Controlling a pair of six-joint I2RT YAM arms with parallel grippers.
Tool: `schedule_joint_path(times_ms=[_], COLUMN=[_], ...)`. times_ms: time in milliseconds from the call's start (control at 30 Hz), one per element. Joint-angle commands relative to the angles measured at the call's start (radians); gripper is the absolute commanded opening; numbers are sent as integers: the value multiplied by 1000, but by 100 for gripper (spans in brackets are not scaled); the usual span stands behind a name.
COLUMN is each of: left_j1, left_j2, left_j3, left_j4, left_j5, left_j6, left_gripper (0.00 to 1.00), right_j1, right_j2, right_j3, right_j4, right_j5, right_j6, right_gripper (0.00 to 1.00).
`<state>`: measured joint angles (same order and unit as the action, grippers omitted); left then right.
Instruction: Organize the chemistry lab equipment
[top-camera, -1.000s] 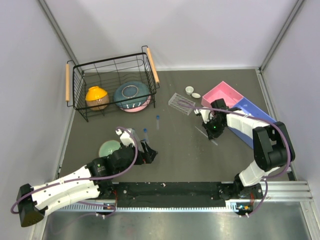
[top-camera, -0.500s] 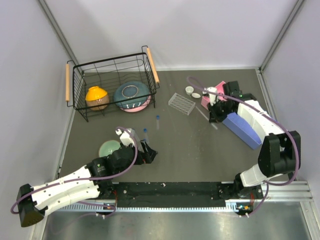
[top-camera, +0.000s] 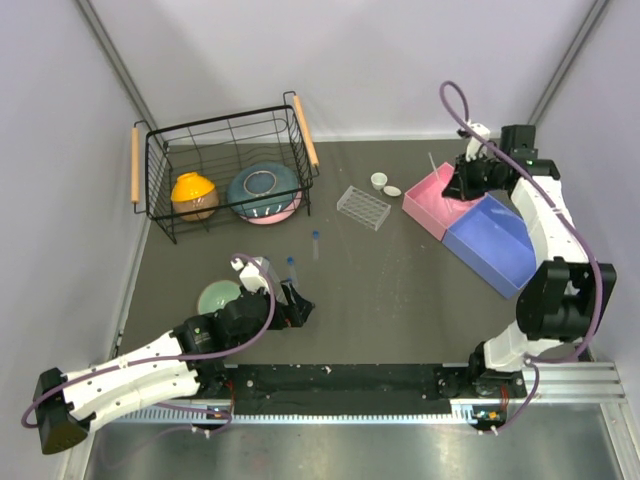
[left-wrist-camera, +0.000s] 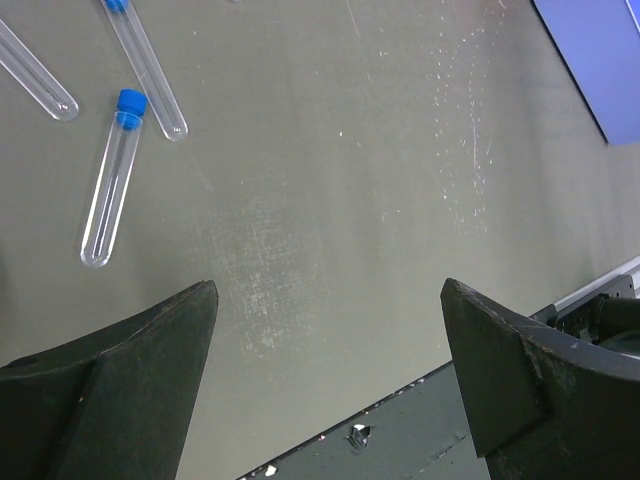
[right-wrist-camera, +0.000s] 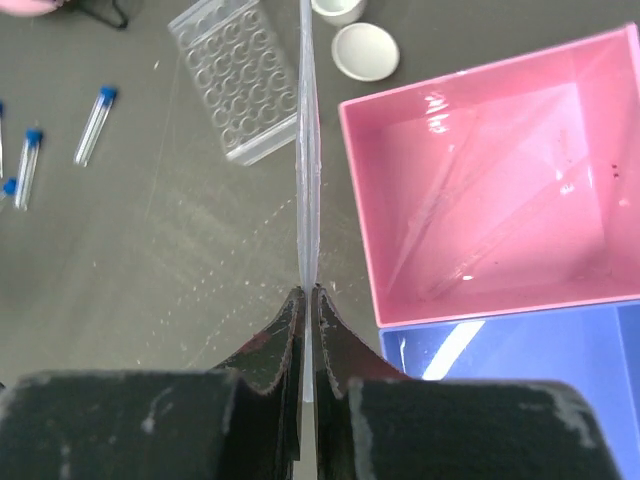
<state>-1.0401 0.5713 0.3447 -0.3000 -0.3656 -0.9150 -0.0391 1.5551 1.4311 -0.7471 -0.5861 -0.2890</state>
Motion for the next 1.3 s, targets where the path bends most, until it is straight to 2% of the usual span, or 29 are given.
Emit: schedule_joint_path(times_ms=[0,500,700,767,1000,1133,1267], left_j1=[6,11,11,12,12,12,15], left_j2=[-7,51,76,79,79,73,65], left_j3=[-1,14,33,37,66,131,172], left_j4=[16,47,39,39,-11,-99,-189], left_j5=[-22,-18,-16,-16,-29,-53,-78], left_j6=[-2,4,10,8,16,39,60], left_gripper=[99,99,99,99,99,99,99], right_j1=[-70,-128,-136,-137,-154,-156,-154], right_j2=[75,322,385,402,353,255,79], right_j3=[52,153,193,196,174,102,5], right_j4=[60,69,65,63,60,60,60], right_j5=[-54,-34,-17,-15,-66,-124,-257], right_j6=[128,205,214,212,179,134,71], right_gripper=[0,1,5,8,36,42,46])
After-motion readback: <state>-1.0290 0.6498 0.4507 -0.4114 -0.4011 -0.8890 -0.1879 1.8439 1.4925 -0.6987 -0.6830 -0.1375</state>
